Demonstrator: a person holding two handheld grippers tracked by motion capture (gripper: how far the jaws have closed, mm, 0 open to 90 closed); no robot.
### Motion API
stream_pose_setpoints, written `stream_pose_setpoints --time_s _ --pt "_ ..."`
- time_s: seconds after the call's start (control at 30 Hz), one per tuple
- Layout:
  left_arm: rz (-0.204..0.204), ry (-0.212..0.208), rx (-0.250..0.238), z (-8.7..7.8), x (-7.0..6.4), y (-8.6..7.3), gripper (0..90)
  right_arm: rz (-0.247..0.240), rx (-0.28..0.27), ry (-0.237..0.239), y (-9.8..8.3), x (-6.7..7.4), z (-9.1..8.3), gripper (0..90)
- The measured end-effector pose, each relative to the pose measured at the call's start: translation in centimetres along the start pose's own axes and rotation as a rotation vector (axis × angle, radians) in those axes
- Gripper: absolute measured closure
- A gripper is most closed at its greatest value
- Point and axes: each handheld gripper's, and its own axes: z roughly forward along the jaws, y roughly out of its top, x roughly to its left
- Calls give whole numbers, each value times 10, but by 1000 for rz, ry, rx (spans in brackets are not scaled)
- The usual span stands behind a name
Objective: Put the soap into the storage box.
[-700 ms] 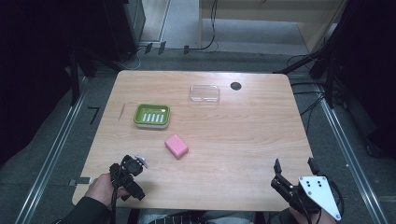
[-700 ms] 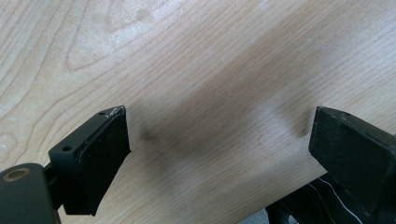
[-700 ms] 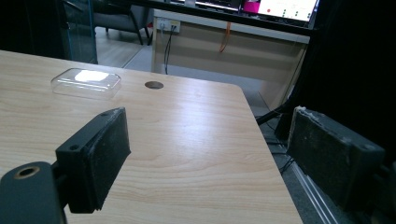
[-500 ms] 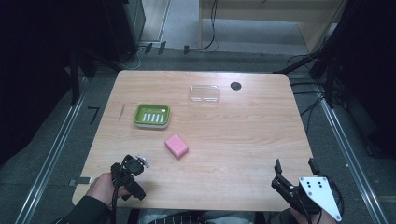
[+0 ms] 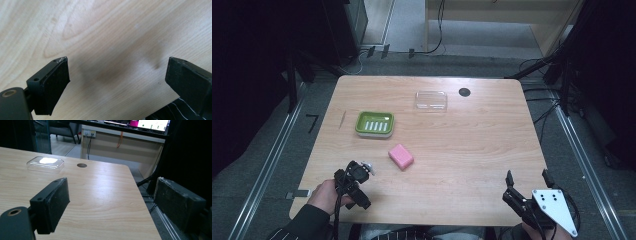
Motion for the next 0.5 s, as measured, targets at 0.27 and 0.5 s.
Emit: stream_pose_setpoints --time_s 0.27,0.5 --pt "13 -4 -11 -5 -1 9 60 -1 1 1 0 0 0 128" --pt "35 2 -24 -9 -3 20 62 0 3 1 0 0 0 128"
